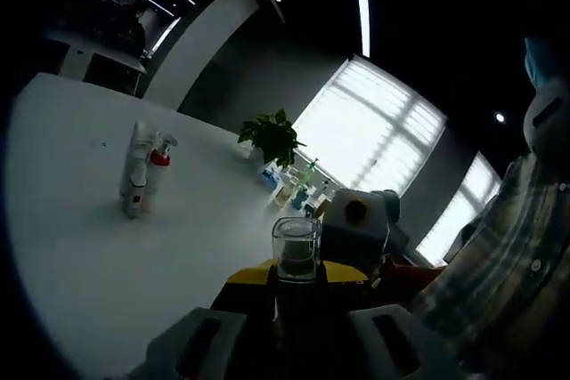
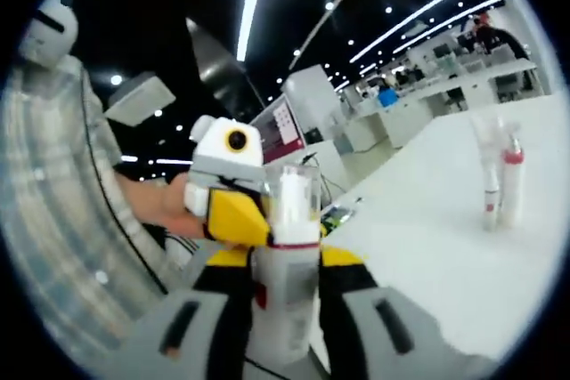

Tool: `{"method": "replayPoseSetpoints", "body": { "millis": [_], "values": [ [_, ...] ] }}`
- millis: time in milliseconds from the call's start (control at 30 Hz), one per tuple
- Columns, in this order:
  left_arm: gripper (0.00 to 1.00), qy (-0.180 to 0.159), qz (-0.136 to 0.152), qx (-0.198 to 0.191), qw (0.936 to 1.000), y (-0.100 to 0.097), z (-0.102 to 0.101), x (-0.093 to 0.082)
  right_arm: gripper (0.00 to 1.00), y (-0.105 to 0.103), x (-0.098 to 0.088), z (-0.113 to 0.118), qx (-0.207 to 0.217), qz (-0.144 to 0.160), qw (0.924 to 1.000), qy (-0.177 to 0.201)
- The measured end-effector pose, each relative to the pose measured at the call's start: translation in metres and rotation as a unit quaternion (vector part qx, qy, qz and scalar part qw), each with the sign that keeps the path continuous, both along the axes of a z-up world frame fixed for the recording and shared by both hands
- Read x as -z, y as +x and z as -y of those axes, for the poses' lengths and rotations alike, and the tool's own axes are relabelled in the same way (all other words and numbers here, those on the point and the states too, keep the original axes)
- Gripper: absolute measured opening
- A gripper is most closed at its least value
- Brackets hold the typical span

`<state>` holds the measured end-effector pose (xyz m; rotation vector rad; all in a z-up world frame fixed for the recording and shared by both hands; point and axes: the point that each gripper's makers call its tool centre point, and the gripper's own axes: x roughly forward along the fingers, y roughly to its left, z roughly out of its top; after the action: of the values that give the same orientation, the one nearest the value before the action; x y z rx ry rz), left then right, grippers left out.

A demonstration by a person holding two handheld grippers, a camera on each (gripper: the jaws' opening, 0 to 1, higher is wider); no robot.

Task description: Arrange the skincare products in the storage area until every visible bottle or jar stands upright without overlapping.

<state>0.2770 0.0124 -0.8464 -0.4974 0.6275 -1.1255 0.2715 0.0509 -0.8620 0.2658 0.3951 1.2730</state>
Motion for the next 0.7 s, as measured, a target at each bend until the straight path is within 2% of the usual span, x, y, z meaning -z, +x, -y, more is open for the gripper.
{"method": "replayPoseSetpoints", "body": {
  "millis": [300,467,633,700],
  "values": [
    [0.17,0.013,-0.004,-0.031,0.9994,0.005,-0.002,0.004,0.30,0.004,0.004,-0.001,0.038,0.008,0.9990,-0.023],
    [0.17,0.032,0.000,-0.055,0.9980,0.009,-0.012,0.009,0.32,0.007,0.016,0.001,0.053,0.017,0.9964,-0.063],
    [0.17,0.053,0.002,-0.066,0.9964,0.013,-0.021,0.015,0.33,0.009,0.022,-0.001,0.055,0.015,0.9951,-0.080],
    [0.17,0.073,0.006,-0.067,0.9951,0.013,-0.023,0.018,0.32,0.010,0.022,-0.002,0.056,0.017,0.9947,-0.085]
  ]
}}
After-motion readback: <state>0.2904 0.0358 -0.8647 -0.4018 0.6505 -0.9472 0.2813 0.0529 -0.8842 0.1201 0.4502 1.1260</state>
